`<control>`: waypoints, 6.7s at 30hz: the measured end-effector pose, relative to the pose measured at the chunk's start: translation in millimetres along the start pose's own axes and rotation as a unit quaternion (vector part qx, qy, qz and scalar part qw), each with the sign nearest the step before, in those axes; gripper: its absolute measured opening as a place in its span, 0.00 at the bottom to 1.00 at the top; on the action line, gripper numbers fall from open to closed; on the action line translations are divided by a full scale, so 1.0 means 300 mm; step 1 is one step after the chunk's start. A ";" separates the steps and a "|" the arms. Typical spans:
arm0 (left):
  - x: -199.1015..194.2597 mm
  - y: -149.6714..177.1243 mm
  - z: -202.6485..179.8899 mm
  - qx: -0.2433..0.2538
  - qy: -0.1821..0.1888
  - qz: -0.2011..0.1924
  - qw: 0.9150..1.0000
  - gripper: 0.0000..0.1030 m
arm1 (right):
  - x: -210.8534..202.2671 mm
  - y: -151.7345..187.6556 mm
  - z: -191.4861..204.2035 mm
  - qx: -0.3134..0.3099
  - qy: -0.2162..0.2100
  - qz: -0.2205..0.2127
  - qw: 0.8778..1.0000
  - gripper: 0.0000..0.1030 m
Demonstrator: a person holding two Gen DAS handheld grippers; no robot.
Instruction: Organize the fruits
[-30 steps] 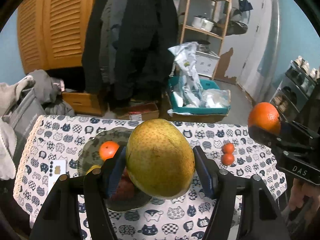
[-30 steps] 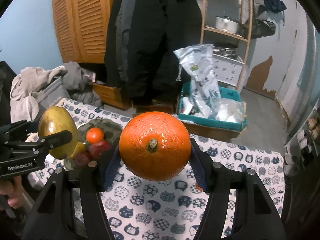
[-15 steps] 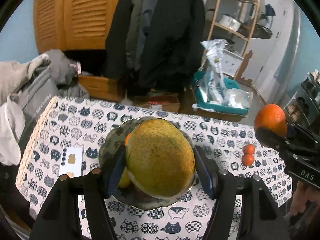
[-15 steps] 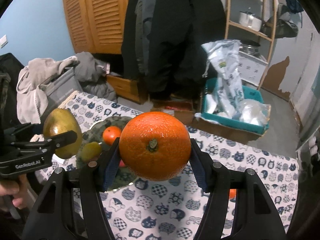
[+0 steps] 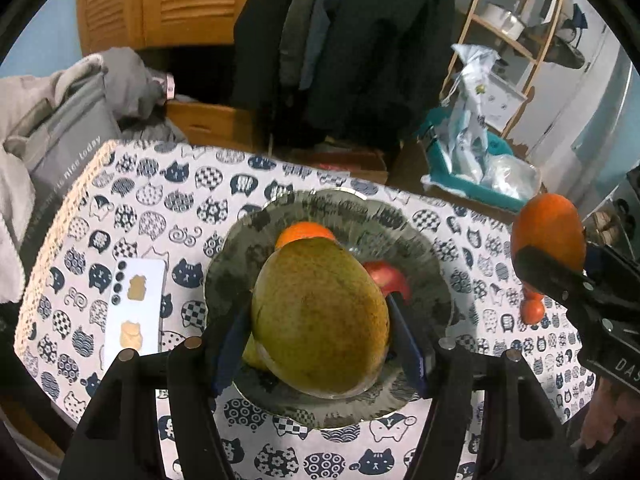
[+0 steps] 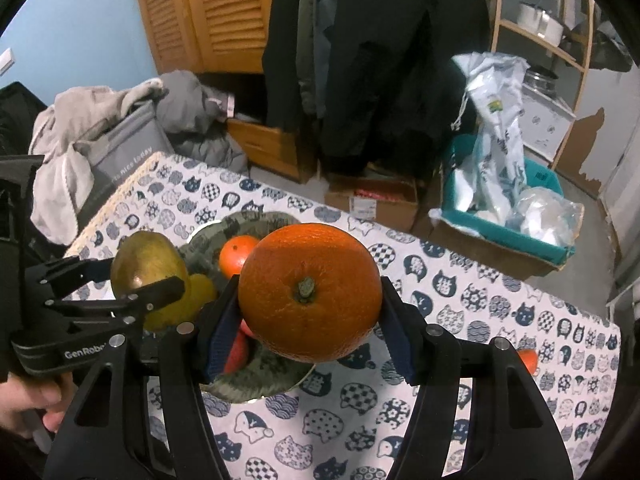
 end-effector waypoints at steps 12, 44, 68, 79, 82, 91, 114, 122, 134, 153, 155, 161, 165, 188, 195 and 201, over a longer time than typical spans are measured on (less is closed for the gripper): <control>0.140 0.027 0.019 -0.019 0.010 0.044 0.999 0.66 | 0.117 0.020 -0.027 0.016 0.001 0.034 0.999 0.63; 0.137 -0.023 0.121 -0.062 0.022 0.024 0.998 0.82 | 0.290 -0.025 -0.022 0.025 -0.010 0.070 0.997 0.63; 0.122 0.030 0.331 -0.115 -0.054 0.018 0.992 0.82 | 0.501 -0.055 0.102 -0.028 0.001 0.126 0.992 0.65; 0.112 0.022 0.334 -0.109 -0.061 0.015 0.992 0.82 | 0.501 -0.065 0.125 -0.030 -0.001 0.121 0.992 0.65; 0.101 0.016 0.328 -0.107 -0.062 0.012 0.992 0.82 | 0.476 -0.080 0.119 -0.024 0.004 0.110 0.994 0.65; 0.047 -0.010 0.282 -0.096 -0.061 -0.006 0.994 0.82 | 0.354 -0.132 0.101 -0.023 0.020 0.067 0.997 0.65; -0.177 -0.087 0.046 -0.021 -0.052 -0.076 0.996 0.82 | -0.033 -0.159 -0.054 -0.005 0.054 -0.015 0.998 0.65; -0.235 -0.104 -0.065 0.009 -0.043 -0.095 0.995 0.82 | -0.162 -0.133 -0.116 0.000 0.063 -0.036 0.997 0.69; -0.285 -0.109 -0.239 0.049 -0.025 -0.107 0.993 0.82 | -0.361 -0.054 -0.276 0.029 0.083 -0.064 0.994 0.69; -0.226 -0.137 -0.604 0.121 0.009 -0.092 0.988 0.83 | -0.527 0.115 -0.655 0.117 0.145 -0.071 0.980 0.73; -0.211 -0.139 -0.633 0.125 0.011 -0.090 0.988 0.83 | -0.532 0.131 -0.682 0.124 0.148 -0.070 0.979 0.73; -0.148 -0.146 -0.710 0.141 0.014 -0.075 0.987 0.83 | -0.492 0.167 -0.770 0.142 0.156 -0.052 0.976 0.73; -0.081 -0.147 -0.741 0.149 0.008 -0.061 0.987 0.83 | -0.424 0.182 -0.810 0.149 0.158 -0.033 0.976 0.73; 0.379 -0.134 -0.743 0.132 -0.018 0.044 0.990 0.83 | 0.145 0.264 -0.959 0.204 0.128 0.119 0.963 0.72; 0.471 -0.102 -0.732 0.127 -0.024 0.070 0.989 0.83 | 0.219 0.294 -0.995 0.217 0.126 0.140 0.958 0.71; 0.482 -0.091 -0.759 0.135 -0.020 0.074 0.988 0.83 | 0.268 0.304 -0.999 0.222 0.107 0.154 0.957 0.52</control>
Point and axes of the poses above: each gripper's, at about its wrist camera, not at the fingertips, and x roughly the way its jaws point, z to its left, y to its underside, the point moved 2 cm from there along x, roughly the way its jaws point, and after that the axes turned 8 degrees about x, right-handed, at the moved point
